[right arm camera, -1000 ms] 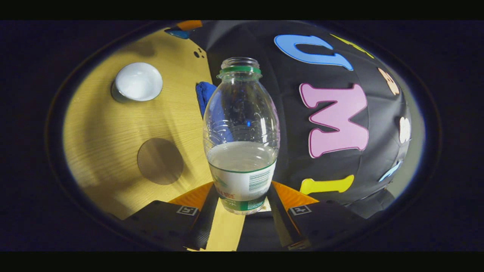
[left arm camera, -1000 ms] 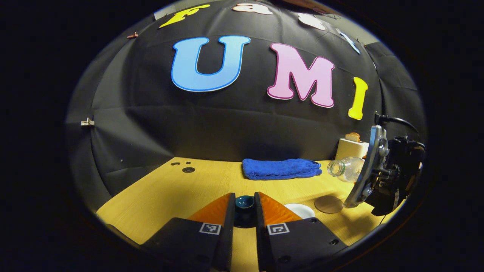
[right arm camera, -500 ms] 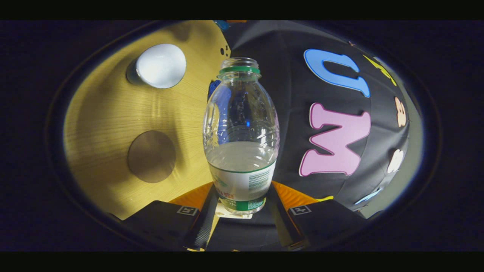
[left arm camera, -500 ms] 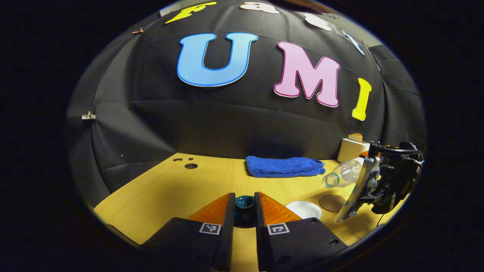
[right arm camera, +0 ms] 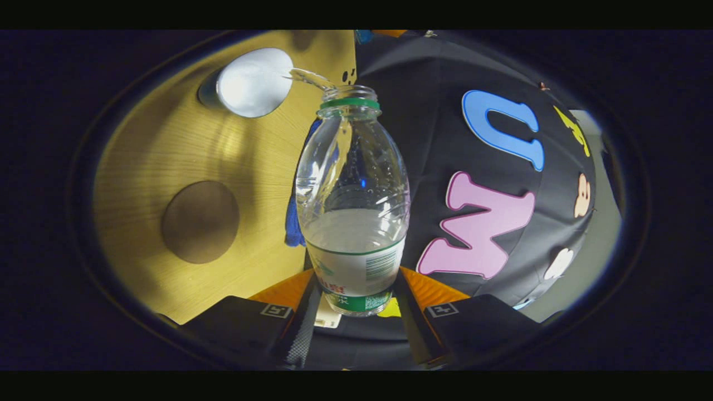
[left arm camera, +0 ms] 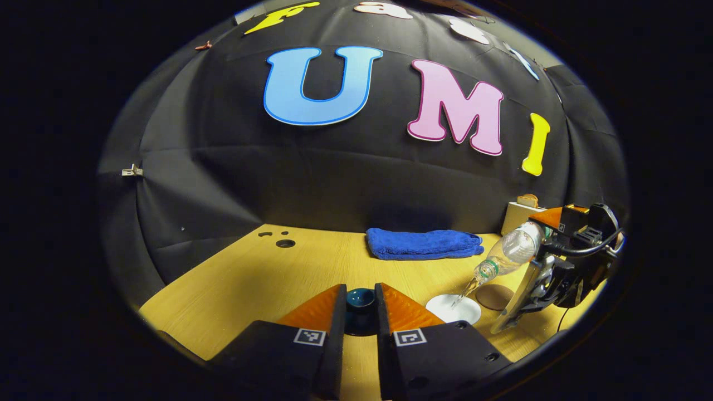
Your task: Open the teacup lid with one hand, grasp the water bottle and pour water into the teacup with the other hand; after pouring, place the water bottle on the coaster and then close the teacup lid.
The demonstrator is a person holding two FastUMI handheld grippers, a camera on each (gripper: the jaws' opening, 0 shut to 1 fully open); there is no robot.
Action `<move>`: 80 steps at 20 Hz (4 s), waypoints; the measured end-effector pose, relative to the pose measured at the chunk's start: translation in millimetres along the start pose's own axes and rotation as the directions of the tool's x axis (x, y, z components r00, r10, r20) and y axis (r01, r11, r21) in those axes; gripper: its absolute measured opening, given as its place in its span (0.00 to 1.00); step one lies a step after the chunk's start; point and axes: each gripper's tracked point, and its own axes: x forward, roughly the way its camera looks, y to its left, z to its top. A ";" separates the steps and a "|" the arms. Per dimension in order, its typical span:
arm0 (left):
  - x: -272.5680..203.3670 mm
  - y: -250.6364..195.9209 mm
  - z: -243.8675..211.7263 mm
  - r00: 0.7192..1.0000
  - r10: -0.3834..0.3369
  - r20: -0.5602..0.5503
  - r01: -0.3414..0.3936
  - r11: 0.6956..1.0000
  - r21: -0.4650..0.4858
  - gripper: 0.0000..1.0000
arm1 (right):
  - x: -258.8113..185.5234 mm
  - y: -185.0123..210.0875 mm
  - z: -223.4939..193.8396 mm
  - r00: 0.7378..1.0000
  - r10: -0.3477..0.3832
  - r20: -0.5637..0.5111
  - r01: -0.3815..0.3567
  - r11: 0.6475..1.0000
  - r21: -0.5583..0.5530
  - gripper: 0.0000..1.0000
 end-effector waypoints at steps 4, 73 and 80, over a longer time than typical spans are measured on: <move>0.7 0.1 -0.4 1.000 -0.003 -0.003 0.003 1.000 0.000 0.30 | 3.3 -5.8 1.4 0.999 -0.030 0.029 0.031 0.998 -0.049 0.72; 2.9 -71.7 5.4 0.995 -0.101 -0.003 0.101 0.994 0.037 0.27 | -11.8 100.4 128.4 0.860 0.275 0.429 -0.368 -0.248 0.896 0.75; 4.8 -71.5 -0.2 0.995 -0.103 -0.015 0.103 0.994 0.018 0.30 | -10.0 103.4 127.5 0.862 0.277 0.424 -0.354 -0.268 0.896 0.76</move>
